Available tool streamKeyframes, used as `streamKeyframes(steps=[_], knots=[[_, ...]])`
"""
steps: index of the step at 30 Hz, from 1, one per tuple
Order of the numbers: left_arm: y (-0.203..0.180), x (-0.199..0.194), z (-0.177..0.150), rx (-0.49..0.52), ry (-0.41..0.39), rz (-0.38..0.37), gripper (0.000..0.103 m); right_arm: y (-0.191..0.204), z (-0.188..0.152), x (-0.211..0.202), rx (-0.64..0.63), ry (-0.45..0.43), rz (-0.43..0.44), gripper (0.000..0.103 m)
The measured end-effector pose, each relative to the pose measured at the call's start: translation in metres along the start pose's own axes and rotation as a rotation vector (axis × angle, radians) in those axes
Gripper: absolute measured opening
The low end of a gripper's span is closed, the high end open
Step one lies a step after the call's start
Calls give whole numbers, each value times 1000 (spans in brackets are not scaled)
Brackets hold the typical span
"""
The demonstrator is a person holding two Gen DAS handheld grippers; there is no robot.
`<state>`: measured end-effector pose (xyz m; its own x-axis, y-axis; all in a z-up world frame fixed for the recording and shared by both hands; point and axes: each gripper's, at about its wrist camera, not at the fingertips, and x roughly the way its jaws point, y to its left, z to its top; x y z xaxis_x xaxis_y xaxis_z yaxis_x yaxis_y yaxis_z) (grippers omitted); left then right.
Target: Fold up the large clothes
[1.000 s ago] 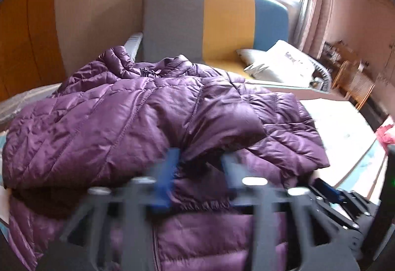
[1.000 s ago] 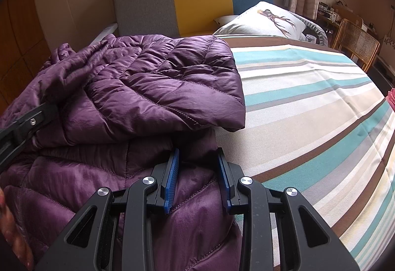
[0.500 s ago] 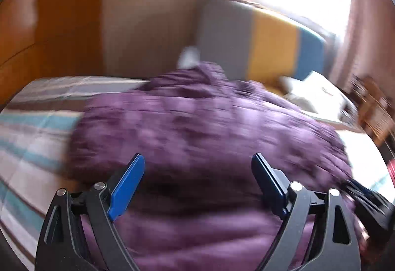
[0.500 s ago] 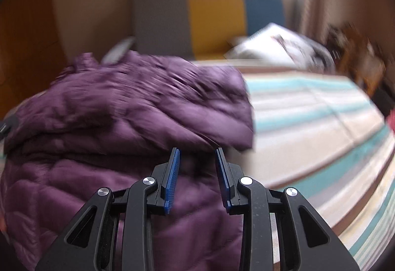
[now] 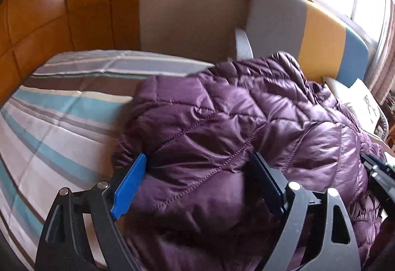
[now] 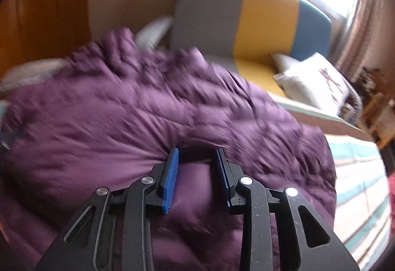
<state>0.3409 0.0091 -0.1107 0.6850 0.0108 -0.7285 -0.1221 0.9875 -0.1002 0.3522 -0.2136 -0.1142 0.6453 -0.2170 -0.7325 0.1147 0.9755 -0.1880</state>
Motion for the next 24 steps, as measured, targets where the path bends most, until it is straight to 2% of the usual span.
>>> streamKeyframes(steps=[5,11,15,19,22,24], knots=[[-6,14,-2,34,36,9,88,-19,-17,8,95,-2,54,30],[-16,21,-3,80,49,78,89,-10,-14,14,62,-12,2,31],[-23,-2,-4,92,5,102,90,-11,-18,9,72,-20,10,31],[-49,-27,-2,150,-76,32,93,-11,-18,8,71,-28,5,33],[-72,-21,6,220,-88,37,93,-12,-19,7,79,-31,11,33],[-75,4,8,241,-38,82,94,-13,-20,6,82,-32,16,33]])
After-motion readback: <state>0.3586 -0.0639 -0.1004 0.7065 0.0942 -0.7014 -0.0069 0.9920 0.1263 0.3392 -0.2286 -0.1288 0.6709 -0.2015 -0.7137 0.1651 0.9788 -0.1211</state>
